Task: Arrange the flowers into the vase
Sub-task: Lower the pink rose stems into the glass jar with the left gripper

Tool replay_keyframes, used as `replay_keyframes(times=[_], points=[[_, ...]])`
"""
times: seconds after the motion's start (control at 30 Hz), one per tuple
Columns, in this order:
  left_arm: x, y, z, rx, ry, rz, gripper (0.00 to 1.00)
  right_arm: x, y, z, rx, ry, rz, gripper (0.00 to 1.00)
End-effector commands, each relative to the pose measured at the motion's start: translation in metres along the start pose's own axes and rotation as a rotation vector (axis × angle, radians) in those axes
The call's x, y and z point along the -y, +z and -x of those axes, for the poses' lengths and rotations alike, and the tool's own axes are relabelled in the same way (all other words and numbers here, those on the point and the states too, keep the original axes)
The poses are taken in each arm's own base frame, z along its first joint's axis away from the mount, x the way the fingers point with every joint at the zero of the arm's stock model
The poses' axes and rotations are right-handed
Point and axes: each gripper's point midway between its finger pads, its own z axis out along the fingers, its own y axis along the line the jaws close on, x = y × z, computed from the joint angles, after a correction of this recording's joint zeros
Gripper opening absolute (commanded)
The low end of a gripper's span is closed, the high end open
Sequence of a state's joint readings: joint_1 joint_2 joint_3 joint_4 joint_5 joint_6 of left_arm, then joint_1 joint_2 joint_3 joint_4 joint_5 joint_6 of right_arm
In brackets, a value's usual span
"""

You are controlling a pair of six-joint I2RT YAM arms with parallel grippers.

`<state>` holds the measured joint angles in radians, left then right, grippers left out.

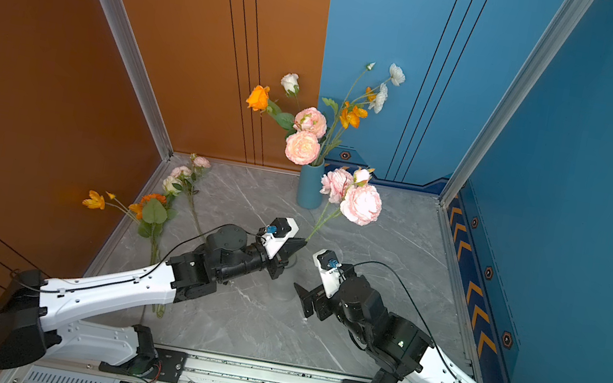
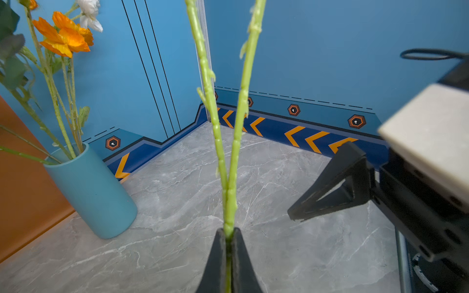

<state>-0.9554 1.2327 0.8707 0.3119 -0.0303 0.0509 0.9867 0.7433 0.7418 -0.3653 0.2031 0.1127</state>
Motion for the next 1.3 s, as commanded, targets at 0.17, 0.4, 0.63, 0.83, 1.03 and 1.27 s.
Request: replay_keyframes(times=[0.17, 0.4, 0.63, 0.83, 1.03, 1.27], points=[[-0.013, -0.001, -0.035, -0.06, -0.062, 0.062, 0.0, 0.003, 0.003, -0.002, 0.016, 0.028, 0.004, 1.0], [-0.015, -0.004, -0.054, -0.096, -0.081, 0.078, 0.04, 0.002, 0.007, -0.005, 0.011, 0.037, 0.016, 1.0], [-0.017, -0.006, -0.056, -0.099, -0.086, 0.087, 0.15, 0.001, 0.01, -0.004, 0.01, 0.039, 0.021, 1.0], [-0.019, -0.007, -0.056, -0.099, -0.083, 0.097, 0.3, 0.001, 0.011, -0.005, 0.007, 0.039, 0.02, 1.0], [-0.023, -0.018, -0.046, -0.078, -0.082, 0.119, 0.4, -0.005, 0.015, -0.006, 0.004, 0.037, 0.049, 1.0], [-0.067, -0.062, -0.037, -0.103, -0.066, 0.311, 0.55, -0.018, 0.023, -0.009, -0.009, 0.013, 0.104, 1.0]])
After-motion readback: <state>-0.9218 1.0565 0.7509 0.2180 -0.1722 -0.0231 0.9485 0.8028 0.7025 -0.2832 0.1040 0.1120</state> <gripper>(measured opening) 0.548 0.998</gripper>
